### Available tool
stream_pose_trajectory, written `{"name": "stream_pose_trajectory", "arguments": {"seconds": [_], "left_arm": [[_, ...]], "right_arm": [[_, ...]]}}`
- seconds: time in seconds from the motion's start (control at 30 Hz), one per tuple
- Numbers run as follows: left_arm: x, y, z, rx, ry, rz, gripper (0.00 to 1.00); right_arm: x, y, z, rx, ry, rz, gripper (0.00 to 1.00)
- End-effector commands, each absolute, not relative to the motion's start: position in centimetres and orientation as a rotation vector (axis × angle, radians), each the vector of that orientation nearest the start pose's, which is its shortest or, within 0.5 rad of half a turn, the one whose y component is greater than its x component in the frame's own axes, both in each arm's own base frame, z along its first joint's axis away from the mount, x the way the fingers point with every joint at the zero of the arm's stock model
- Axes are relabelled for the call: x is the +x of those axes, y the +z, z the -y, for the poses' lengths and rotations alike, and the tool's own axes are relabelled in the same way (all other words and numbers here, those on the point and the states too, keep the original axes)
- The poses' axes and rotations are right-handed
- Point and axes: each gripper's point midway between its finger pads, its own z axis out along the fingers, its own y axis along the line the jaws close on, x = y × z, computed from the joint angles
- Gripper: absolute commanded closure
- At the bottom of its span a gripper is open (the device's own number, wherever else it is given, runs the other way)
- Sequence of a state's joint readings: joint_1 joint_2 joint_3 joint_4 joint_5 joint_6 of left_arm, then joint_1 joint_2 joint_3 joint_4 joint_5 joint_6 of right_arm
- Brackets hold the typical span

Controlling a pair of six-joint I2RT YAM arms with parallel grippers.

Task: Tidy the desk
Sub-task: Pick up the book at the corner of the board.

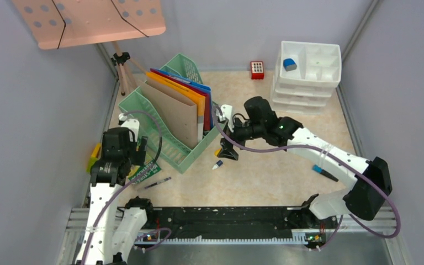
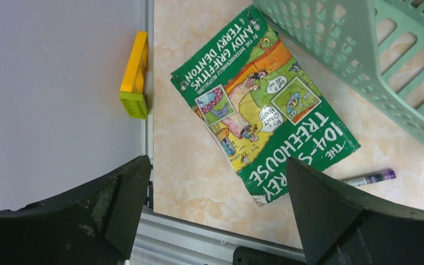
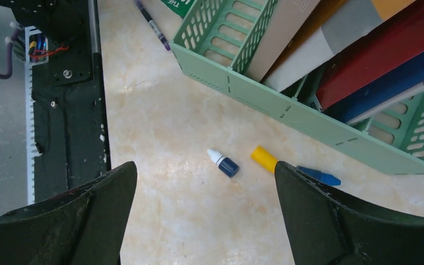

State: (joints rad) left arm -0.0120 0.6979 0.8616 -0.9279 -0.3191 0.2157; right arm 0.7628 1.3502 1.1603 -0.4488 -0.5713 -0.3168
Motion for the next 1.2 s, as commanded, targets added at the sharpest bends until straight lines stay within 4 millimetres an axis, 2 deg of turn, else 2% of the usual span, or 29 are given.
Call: {"name": "stream_pose_trajectory", "arguments": {"seconds": [0.0, 0.1, 0.27, 0.43, 0.57, 0.73, 0.97, 1.17], "left_arm": [[21.9, 20.8, -6.3, 0.031, 0.468, -2.187, 0.02], [21.6, 19.4, -7.4, 0.021, 0.528, -2.222, 0.02], [20.5, 15.1, -8.5, 0.003, 0.512, -2.342, 0.06], [19.2, 11.6, -10.8, -0.082, 0.411, -2.464, 0.09], [19.0, 9.7, -11.3, -0.104, 0.267, -2.527, 0.10], [20.4, 8.9, -11.7, -0.155, 0.101, -2.558, 0.09], [22.5, 7.7, -13.2, -0.283, -0.040, -2.615, 0.10], [23.8, 4.8, -12.8, -0.343, -0.243, -2.670, 0.24]], "right_arm": [[23.0, 23.1, -34.0, -1.337, 0.864, -1.683, 0.07], [22.5, 22.0, -34.7, -1.351, 0.903, -1.692, 0.09], [22.2, 20.8, -35.8, -1.374, 0.923, -1.696, 0.10], [22.0, 19.8, -36.2, -1.383, 0.960, -1.717, 0.10], [22.1, 19.0, -36.2, -1.379, 0.958, -1.729, 0.11], [22.3, 18.3, -36.3, -1.381, 0.953, -1.749, 0.11], [22.8, 17.1, -36.4, -1.385, 0.933, -1.777, 0.11], [23.2, 16.2, -36.3, -1.391, 0.905, -1.803, 0.12]]}}
